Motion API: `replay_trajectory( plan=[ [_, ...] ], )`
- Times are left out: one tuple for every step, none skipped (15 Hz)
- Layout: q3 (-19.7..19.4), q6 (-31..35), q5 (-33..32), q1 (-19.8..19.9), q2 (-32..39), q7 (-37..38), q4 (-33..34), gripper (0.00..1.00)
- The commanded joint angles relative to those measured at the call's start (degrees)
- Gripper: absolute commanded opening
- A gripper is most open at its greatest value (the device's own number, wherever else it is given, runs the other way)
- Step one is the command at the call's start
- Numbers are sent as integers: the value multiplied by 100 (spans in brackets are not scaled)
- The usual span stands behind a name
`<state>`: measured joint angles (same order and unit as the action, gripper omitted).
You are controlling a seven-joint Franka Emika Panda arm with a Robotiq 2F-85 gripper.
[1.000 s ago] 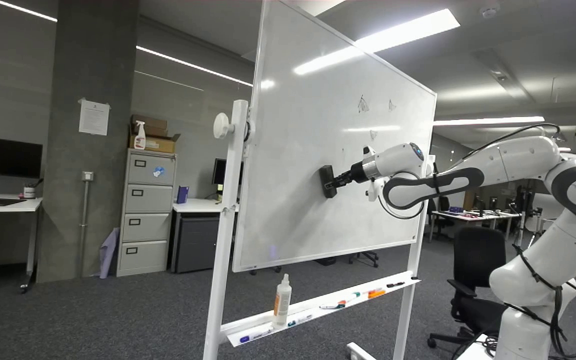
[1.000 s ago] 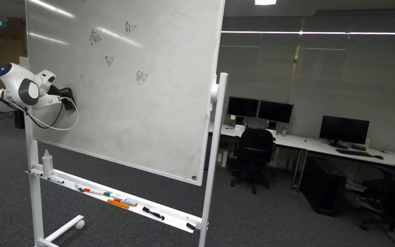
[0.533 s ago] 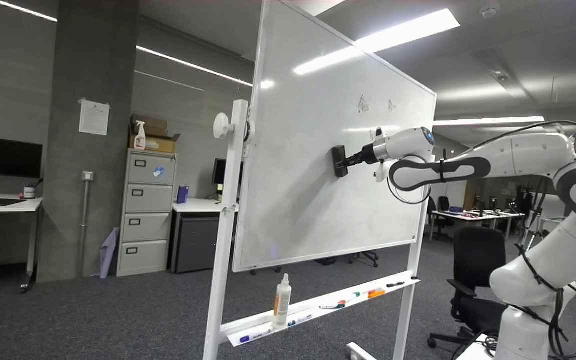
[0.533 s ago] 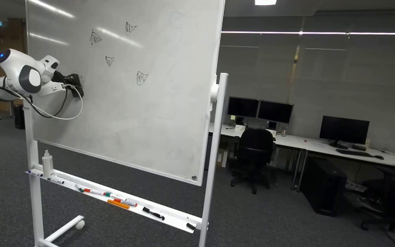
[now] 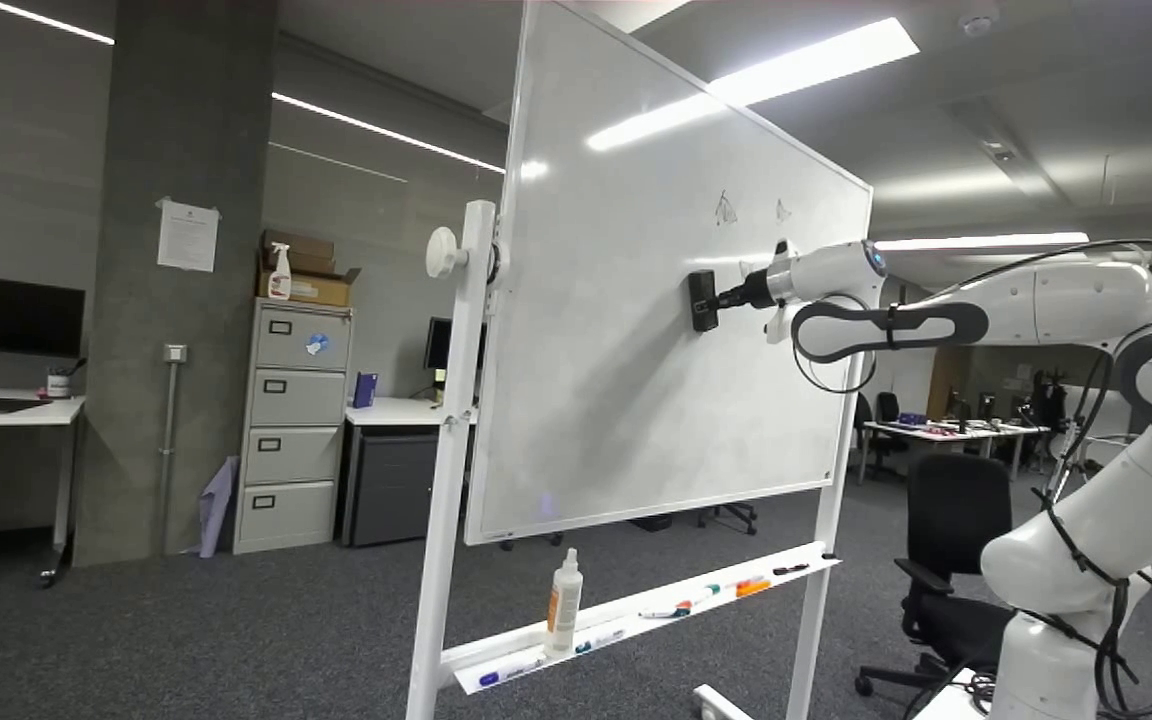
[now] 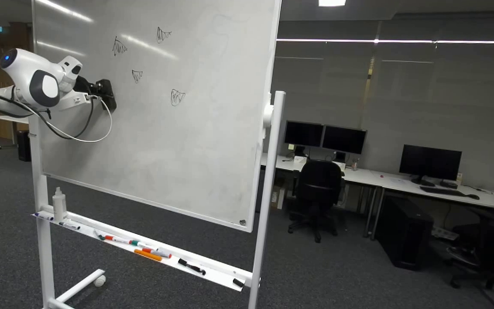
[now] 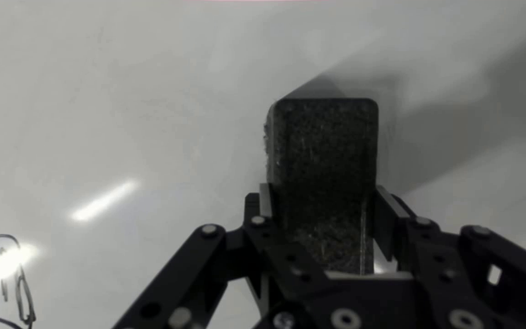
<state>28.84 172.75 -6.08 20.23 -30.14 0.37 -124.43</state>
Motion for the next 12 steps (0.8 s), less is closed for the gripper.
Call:
replay_trajectory(
  plan=[
    [161,40,-160,244,375,-49,258,30],
    [234,32,-199,265,393,-54,239,30],
    [324,35,-237,287,415,-56,203,30],
    [422,17,-283,335,419,-55,182,30],
    [531,4,-346,383,428,-59,150,30],
    [650,-24,-419,432,427,-66,115,30],
    [758,-31,-497,471,428,-80,73,30],
    [853,-46,-554,489,424,-92,33,30],
    [940,-45,-602,516,440,-98,12,30],
    [1021,-49,-648,541,445,-102,-16,30],
    [1097,-50,-672,564,450,-114,-43,30],
    [1163,-51,-682,578,467,-126,-62,30]
  ],
)
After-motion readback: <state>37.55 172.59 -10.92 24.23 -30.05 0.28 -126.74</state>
